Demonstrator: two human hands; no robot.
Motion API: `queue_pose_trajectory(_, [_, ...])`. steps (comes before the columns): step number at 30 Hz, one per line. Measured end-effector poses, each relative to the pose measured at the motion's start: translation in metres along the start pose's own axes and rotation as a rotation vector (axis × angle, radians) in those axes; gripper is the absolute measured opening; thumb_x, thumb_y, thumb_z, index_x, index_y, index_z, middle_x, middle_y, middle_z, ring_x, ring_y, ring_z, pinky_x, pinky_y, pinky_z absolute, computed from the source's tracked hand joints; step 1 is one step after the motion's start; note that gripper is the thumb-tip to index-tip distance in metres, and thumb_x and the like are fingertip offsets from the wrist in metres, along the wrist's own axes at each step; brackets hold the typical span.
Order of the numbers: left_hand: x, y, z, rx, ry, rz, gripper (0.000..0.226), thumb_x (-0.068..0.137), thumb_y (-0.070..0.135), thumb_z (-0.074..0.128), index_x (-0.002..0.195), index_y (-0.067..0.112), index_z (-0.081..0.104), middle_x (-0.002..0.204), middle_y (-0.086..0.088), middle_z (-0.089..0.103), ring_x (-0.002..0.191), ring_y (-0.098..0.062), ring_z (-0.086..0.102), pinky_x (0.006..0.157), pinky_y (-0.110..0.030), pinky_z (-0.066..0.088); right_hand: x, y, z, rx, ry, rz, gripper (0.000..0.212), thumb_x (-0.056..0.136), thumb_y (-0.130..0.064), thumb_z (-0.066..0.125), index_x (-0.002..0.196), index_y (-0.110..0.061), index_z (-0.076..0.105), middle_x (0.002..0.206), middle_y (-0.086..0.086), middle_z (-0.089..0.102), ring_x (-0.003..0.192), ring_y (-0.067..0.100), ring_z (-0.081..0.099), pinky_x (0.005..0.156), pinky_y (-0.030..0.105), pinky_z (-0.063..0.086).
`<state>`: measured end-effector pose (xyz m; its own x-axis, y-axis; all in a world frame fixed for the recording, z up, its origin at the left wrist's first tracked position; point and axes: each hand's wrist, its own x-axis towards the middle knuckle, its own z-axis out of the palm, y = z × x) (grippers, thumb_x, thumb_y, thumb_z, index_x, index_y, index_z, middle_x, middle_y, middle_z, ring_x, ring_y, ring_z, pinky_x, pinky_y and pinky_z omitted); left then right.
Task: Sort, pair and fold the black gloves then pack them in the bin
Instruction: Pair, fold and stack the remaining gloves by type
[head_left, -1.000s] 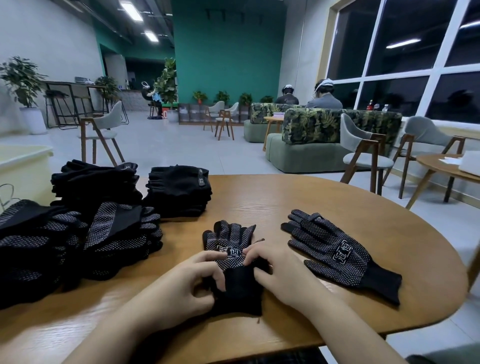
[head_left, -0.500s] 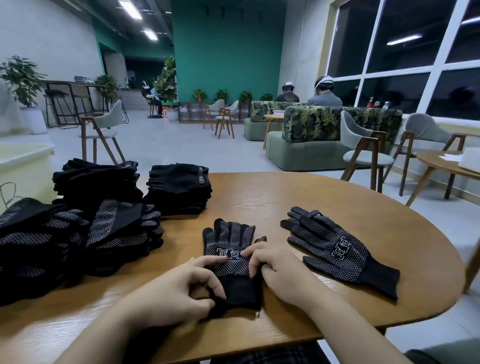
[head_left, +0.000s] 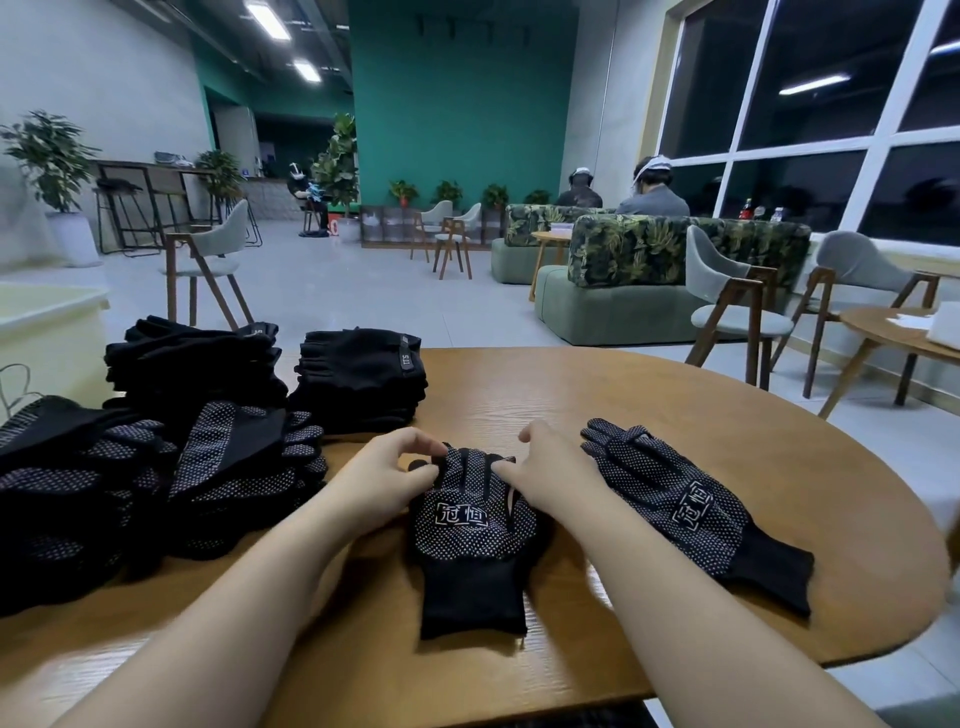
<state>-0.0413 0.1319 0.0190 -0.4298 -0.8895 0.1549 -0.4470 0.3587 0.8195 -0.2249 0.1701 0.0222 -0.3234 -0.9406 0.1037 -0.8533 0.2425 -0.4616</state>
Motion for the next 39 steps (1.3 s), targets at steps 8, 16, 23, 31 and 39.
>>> queue_pose_trajectory(8, [-0.002,-0.014,0.013,0.042,0.231,0.191,0.039,0.079,-0.01,0.057,0.08,0.028,0.065,0.093,0.008,0.058,0.078,-0.007,0.055,0.07,-0.007,0.04,0.011,-0.002,0.009,0.323,0.064,-0.087,0.019,0.085,-0.016,0.061,0.103,-0.023,0.06,0.083,-0.015,0.056,0.077,0.014,0.056,0.072,0.027,0.046])
queue_pose_trajectory(16, [0.002,-0.023,0.021,0.371,0.225,0.056,0.028,0.087,0.01,0.051,0.111,0.023,0.06,0.116,0.006,0.047,0.115,-0.015,0.038,0.093,-0.02,0.029,0.018,-0.016,0.012,-0.005,0.069,-0.042,0.031,0.084,-0.051,0.061,0.1,-0.026,0.071,0.113,0.0,0.061,0.123,0.021,0.038,0.098,0.036,0.038])
queue_pose_trajectory(23, [0.0,-0.018,0.025,0.571,0.082,0.104,0.039,0.097,0.035,0.041,0.135,0.039,0.045,0.147,0.011,0.036,0.138,-0.01,0.027,0.112,-0.032,0.018,0.018,-0.022,0.022,-0.106,0.106,-0.096,0.019,0.088,-0.032,0.056,0.094,-0.027,0.073,0.111,-0.002,0.062,0.117,0.023,0.042,0.093,0.036,0.031])
queue_pose_trajectory(31, [0.002,-0.018,0.027,0.639,-0.023,0.048,0.046,0.101,0.032,0.027,0.146,0.025,0.03,0.155,0.013,0.02,0.145,-0.006,0.005,0.117,-0.038,0.002,0.017,-0.018,0.03,-0.22,0.275,-0.265,0.024,0.094,-0.032,0.047,0.101,-0.023,0.068,0.114,-0.005,0.058,0.116,0.019,0.04,0.092,0.036,0.027])
queue_pose_trajectory(39, [0.0,-0.02,0.026,0.576,0.052,-0.02,0.056,0.1,0.044,0.025,0.151,0.025,0.009,0.159,0.004,-0.006,0.146,-0.012,-0.006,0.117,-0.038,-0.001,0.014,-0.007,0.02,-0.19,0.07,-0.289,0.032,0.098,-0.038,0.041,0.105,-0.026,0.07,0.121,-0.009,0.061,0.122,0.018,0.04,0.096,0.038,0.027])
